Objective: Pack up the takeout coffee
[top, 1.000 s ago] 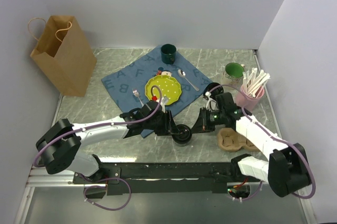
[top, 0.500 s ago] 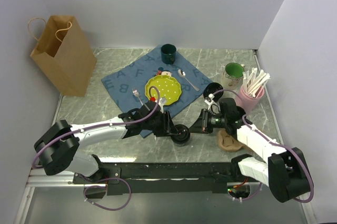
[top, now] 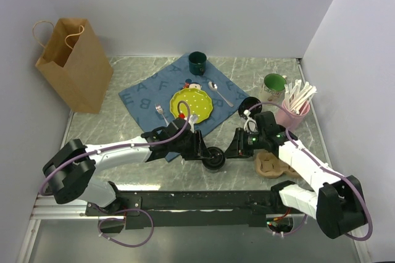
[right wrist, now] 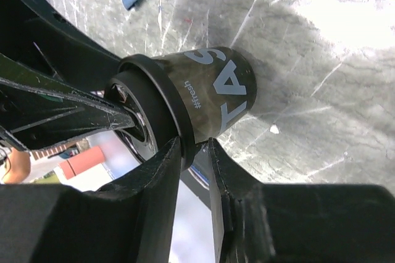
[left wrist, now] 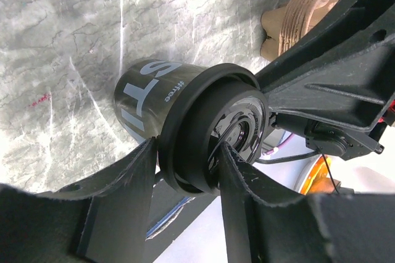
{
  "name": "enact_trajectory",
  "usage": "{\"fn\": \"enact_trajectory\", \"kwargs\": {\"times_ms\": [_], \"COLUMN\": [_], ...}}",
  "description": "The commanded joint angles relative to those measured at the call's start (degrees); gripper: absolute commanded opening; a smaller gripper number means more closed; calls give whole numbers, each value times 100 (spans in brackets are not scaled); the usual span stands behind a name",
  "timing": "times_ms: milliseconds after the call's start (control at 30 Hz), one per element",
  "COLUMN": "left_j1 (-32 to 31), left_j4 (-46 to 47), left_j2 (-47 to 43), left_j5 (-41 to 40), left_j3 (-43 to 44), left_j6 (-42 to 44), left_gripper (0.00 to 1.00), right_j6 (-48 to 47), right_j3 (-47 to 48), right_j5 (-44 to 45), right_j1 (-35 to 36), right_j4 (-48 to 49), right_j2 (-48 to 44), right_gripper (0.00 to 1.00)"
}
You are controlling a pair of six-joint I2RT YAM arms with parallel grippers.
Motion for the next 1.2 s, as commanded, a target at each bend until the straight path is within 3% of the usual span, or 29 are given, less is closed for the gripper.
{"fn": "enact_trajectory", "kwargs": {"times_ms": [0, 733, 933, 1167], "left_j1": [-111, -208, -287, -392], "left_j4": [-1361, -1326, -1291, -1273], "left_j2": [567, 708, 735, 778], "left_j5": [-471, -506, -497, -506], "left_j3": [-354, -292, -389, -451], "left_j6": [299, 45, -157, -333], "left_gripper": [46, 46, 46, 45], "right_j6": [-113, -122, 28, 247], "right_j3": [-6, -261, -743, -1070], "right_j5": [-201, -483, 246, 1081], "right_j1": [108, 240, 257, 266], "right_j4": [-430, -351, -61, 37], "right_j2": [-173, -191, -15, -15], "right_gripper": [32, 29, 18, 13]}}
